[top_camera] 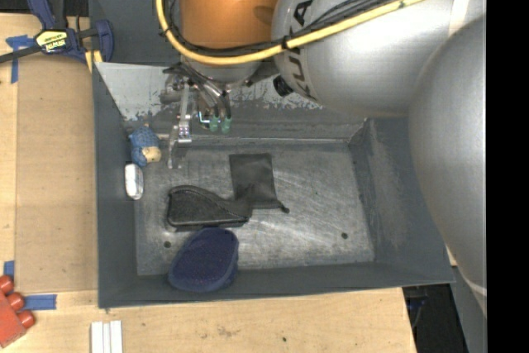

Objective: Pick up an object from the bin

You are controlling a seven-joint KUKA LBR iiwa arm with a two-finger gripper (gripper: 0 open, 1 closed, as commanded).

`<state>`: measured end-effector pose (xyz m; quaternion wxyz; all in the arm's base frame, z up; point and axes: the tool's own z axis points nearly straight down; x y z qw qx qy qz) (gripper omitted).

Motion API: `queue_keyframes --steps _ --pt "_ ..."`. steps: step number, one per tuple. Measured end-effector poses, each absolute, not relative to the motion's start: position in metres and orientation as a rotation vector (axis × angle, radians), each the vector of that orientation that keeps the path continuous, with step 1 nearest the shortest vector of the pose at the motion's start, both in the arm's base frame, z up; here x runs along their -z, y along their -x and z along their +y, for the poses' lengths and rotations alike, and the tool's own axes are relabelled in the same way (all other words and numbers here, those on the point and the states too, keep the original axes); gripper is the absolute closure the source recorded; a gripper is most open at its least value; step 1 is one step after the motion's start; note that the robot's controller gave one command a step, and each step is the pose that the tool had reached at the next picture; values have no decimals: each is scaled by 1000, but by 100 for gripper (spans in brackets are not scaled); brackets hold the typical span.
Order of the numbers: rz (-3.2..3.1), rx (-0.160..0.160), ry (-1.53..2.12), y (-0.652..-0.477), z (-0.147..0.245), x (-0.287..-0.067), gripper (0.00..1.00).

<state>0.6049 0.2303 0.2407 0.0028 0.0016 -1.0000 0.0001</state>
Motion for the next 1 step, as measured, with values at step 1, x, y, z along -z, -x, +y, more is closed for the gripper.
queue_keyframes --steps 1 --pt "-3130 -5 -65 -523 196 -146 0"
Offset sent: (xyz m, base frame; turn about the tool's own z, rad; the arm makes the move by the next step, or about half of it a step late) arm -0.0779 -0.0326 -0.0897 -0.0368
